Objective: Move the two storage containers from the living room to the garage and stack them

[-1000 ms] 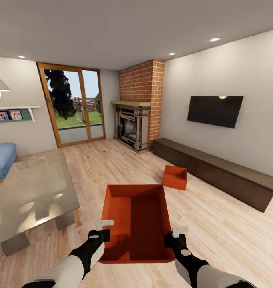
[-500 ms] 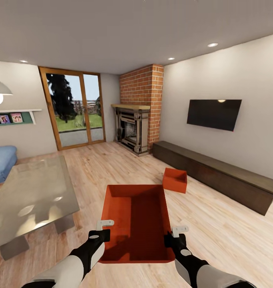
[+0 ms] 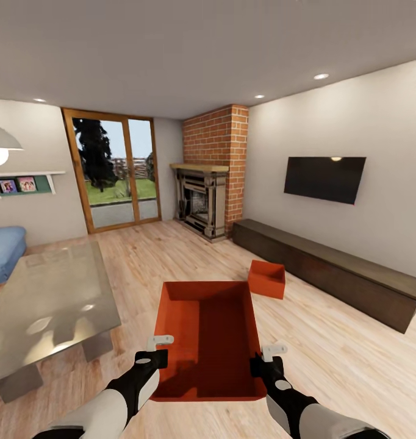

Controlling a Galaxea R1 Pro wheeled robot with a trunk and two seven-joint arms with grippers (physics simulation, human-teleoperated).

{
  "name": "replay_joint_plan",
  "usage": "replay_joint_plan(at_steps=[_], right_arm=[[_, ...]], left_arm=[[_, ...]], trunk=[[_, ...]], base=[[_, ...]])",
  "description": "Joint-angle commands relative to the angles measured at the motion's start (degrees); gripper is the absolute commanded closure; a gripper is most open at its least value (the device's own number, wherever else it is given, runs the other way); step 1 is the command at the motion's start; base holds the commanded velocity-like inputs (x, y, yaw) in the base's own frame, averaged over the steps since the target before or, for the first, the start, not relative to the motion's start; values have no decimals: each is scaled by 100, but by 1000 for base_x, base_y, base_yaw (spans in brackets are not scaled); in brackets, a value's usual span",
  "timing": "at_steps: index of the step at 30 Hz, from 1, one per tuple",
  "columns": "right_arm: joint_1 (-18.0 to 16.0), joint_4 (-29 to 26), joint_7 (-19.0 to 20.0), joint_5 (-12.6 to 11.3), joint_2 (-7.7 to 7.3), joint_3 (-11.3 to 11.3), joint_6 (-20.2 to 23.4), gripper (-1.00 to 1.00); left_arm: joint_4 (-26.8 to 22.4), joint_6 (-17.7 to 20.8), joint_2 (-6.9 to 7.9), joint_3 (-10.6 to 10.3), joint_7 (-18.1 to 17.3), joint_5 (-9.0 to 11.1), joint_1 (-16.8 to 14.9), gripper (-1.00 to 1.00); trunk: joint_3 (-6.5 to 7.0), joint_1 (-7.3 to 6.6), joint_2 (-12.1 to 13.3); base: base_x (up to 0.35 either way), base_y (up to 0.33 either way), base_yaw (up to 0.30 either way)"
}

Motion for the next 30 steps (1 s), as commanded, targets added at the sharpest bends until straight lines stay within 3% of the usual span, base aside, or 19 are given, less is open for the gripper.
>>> replay_joint_plan(at_steps=[1, 30], right_arm=[[-11, -11, -75, -101, 0, -403, -192, 100], [-9, -11, -75, -110, -9, -403, -184, 100]], left_arm=[[11, 28, 0, 164, 53, -27, 2, 100], [11, 28, 0, 163, 53, -27, 2, 100]], trunk=[[0, 1, -7], [31, 1, -7]], base=[[0, 0, 0], [0, 0, 0]])
